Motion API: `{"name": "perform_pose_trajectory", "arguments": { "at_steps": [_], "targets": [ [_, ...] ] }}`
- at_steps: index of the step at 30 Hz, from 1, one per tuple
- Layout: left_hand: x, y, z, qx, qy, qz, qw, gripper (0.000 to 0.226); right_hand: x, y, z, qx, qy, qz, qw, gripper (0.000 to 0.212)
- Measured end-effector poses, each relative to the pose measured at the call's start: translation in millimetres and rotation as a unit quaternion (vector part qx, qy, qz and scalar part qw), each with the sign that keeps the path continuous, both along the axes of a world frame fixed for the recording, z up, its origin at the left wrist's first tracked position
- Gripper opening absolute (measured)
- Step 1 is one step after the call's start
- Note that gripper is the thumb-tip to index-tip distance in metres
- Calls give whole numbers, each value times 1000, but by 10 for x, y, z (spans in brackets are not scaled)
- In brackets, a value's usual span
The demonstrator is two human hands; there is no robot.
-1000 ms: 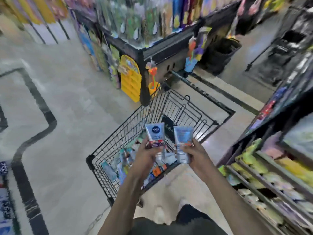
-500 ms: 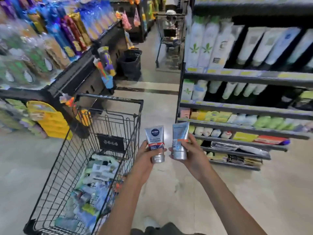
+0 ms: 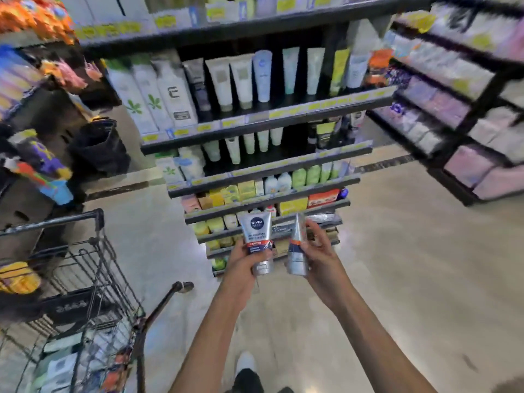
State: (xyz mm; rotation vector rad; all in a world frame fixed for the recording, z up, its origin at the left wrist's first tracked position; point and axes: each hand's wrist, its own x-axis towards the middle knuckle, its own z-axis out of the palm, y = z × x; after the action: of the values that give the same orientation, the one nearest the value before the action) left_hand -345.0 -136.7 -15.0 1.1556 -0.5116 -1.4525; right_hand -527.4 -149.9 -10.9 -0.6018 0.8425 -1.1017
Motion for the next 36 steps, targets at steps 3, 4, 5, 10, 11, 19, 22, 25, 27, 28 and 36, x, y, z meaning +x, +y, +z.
{"name": "perform_pose_trajectory", "arguments": {
  "at_steps": [3,4,5,10,11,19,22,25,27,28,36],
  "targets": [
    [-423,-208,-55,5,-11,-29,1000,66,-449,-134,-99,1,31,-61,998,71],
    [-547,-283,-69,2,-16,-40,999,66,-579,-194,-121,9,35,-78,996,73],
    [-670,-358,-74,0,-19,-50,999,67,-699,-254,-127,12,39,-89,995,73],
    [-1172,-788,-88,-14,-12,-88,996,73,-1222,-647,-74,11,88,-88,992,70],
    [-1261,-893,-101,-21,-9,-96,995,71,-1328,-754,-80,18,90,-93,991,70],
    [-1987,-1901,-126,-18,-22,-109,994,59,-2093,-1719,-27,16,80,-61,995,57],
    [-2237,-2280,-102,-18,-36,-108,993,55,-2325,-2111,7,18,100,-66,993,65],
    [-2474,-2624,-93,-13,-48,-101,994,54,-2534,-2445,7,17,110,-67,991,66],
    [-2610,-2855,-112,-8,-57,-95,994,53,-2661,-2647,-5,20,109,-65,992,67],
    [-2678,-2968,-121,-11,-64,-98,993,52,-2723,-2755,-11,22,110,-65,992,69],
    [-3272,-3975,-222,7,-155,-64,986,59,-3281,-3628,-92,36,108,-30,993,66]
  ]
}}
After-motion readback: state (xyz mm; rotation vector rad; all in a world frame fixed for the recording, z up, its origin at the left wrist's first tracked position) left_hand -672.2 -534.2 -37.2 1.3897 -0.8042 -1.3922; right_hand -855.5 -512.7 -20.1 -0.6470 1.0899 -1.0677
